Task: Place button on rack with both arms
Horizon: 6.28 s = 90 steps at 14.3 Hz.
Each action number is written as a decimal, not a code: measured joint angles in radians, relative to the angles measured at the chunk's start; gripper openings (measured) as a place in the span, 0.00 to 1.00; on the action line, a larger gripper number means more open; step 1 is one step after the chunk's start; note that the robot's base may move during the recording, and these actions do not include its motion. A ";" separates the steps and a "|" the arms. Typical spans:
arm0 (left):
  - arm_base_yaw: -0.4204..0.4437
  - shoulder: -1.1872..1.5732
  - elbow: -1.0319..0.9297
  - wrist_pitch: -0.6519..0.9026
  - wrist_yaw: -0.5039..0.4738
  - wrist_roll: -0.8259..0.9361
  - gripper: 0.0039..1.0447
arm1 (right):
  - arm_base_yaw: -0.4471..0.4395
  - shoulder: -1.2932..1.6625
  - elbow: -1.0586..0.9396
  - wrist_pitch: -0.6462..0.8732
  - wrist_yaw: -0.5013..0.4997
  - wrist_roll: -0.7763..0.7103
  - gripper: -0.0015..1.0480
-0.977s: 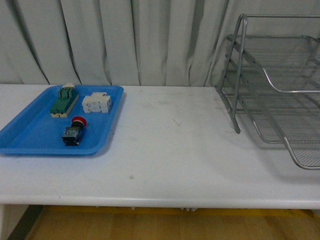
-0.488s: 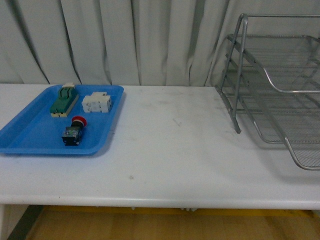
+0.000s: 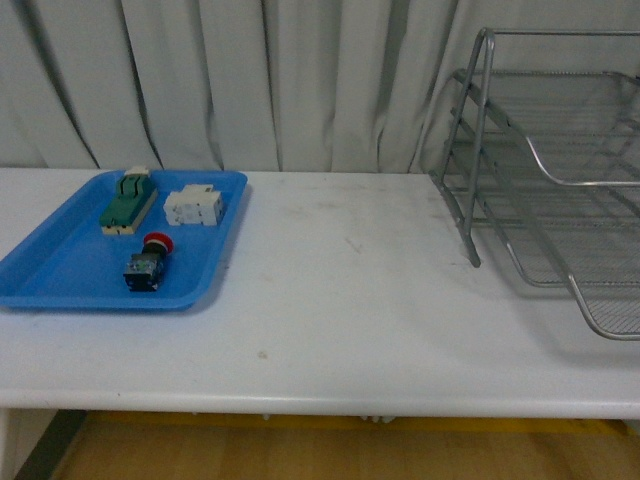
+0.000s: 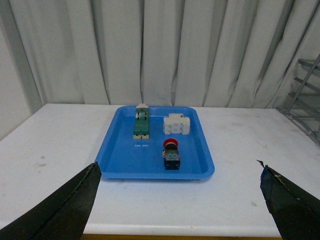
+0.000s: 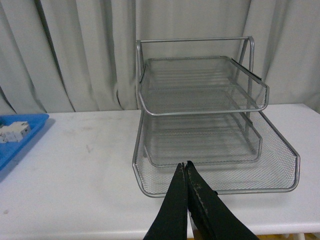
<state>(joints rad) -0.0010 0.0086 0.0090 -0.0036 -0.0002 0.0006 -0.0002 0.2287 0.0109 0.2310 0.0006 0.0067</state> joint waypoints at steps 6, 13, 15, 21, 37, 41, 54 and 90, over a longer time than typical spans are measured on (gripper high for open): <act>0.000 0.000 0.000 0.000 0.000 0.000 0.94 | 0.000 -0.225 0.004 -0.215 -0.001 -0.001 0.02; 0.000 0.000 0.000 0.000 0.000 0.000 0.94 | 0.000 -0.225 0.000 -0.235 0.000 -0.003 0.46; 0.000 0.000 0.000 0.000 0.000 0.000 0.94 | 0.000 -0.225 0.000 -0.235 0.000 -0.003 0.71; 0.083 0.565 0.243 -0.034 0.041 -0.233 0.94 | 0.000 -0.225 0.000 -0.236 0.000 -0.004 0.94; -0.066 2.226 1.400 -0.017 -0.077 0.002 0.94 | 0.000 -0.225 0.000 -0.234 0.000 -0.004 0.94; -0.057 2.295 1.469 -0.059 -0.098 0.012 0.94 | 0.000 -0.225 0.000 -0.235 0.000 -0.004 0.94; -0.050 2.257 1.364 0.030 -0.082 0.025 0.34 | 0.000 -0.225 0.000 -0.235 0.000 -0.004 0.94; -0.214 1.257 0.500 0.184 0.012 -0.020 0.34 | 0.000 -0.225 0.000 -0.233 0.003 -0.004 0.94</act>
<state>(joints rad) -0.2153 1.2652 0.5095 0.1802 0.0116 -0.0196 -0.0002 0.0040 0.0113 -0.0025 0.0036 0.0025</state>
